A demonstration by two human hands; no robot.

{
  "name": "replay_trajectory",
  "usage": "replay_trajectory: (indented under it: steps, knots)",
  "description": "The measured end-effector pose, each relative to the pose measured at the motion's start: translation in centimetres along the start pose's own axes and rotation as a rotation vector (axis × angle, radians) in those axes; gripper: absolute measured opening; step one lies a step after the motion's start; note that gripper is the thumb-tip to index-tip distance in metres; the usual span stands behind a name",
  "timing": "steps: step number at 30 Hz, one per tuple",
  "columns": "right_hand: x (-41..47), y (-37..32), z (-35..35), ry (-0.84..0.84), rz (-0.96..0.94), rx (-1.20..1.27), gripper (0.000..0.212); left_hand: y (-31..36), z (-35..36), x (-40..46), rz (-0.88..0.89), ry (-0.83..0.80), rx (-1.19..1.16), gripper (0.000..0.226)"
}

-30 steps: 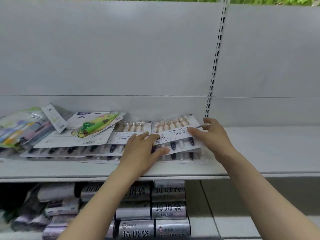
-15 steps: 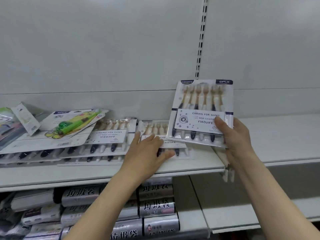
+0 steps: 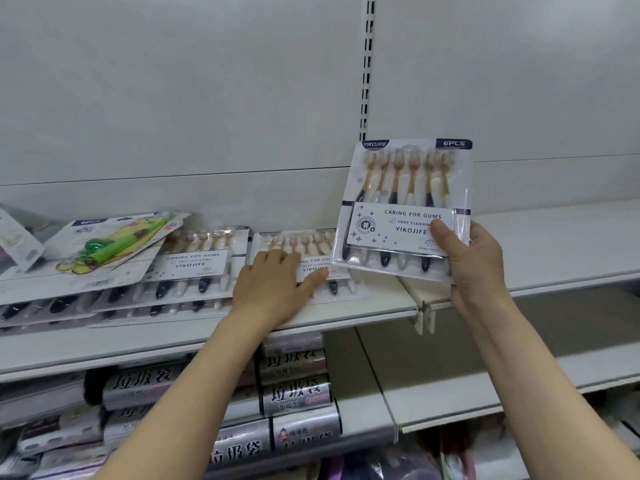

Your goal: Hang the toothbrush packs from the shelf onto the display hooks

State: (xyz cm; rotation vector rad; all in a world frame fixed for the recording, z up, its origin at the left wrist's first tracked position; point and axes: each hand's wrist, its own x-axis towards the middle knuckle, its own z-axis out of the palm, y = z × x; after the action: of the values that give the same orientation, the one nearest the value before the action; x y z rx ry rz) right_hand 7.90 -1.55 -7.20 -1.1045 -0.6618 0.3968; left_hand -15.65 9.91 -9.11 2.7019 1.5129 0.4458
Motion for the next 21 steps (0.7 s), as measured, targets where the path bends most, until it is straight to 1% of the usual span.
replay_trajectory:
  steps: [3,6,10,12,15,16,17,21]
  knots:
    - [-0.2,-0.2,-0.9,0.031,-0.017,-0.011,0.026,1.0,0.2,-0.8,0.039,0.016,-0.014,0.073]
    - [-0.6,-0.4,-1.8,0.053,-0.038,-0.020,0.028,2.4,0.6,-2.1,0.071,0.067,-0.070,0.069]
    - [-0.9,-0.2,-2.9,0.065,-0.067,-0.011,0.021,3.4,0.7,-3.3,0.066,0.142,-0.169,0.061]
    - [-1.1,0.1,-3.2,0.071,-0.090,-0.019,0.017,3.7,0.8,-3.8,0.077,0.176,-0.190,0.061]
    - [-1.4,0.4,-3.3,0.076,-0.122,-0.032,0.018,3.9,0.8,-4.0,0.052,0.185,-0.244,0.051]
    - [-1.4,0.4,-3.4,0.075,-0.126,-0.032,0.018,4.0,0.7,-4.1,0.033,0.174,-0.243,0.053]
    - [-1.5,0.4,-3.5,0.074,-0.126,-0.031,0.019,4.1,0.6,-4.2,0.002,0.155,-0.232,0.060]
    - [-1.7,0.5,-3.8,0.062,-0.112,-0.028,0.021,4.2,0.1,-4.6,-0.217,0.026,-0.185,0.103]
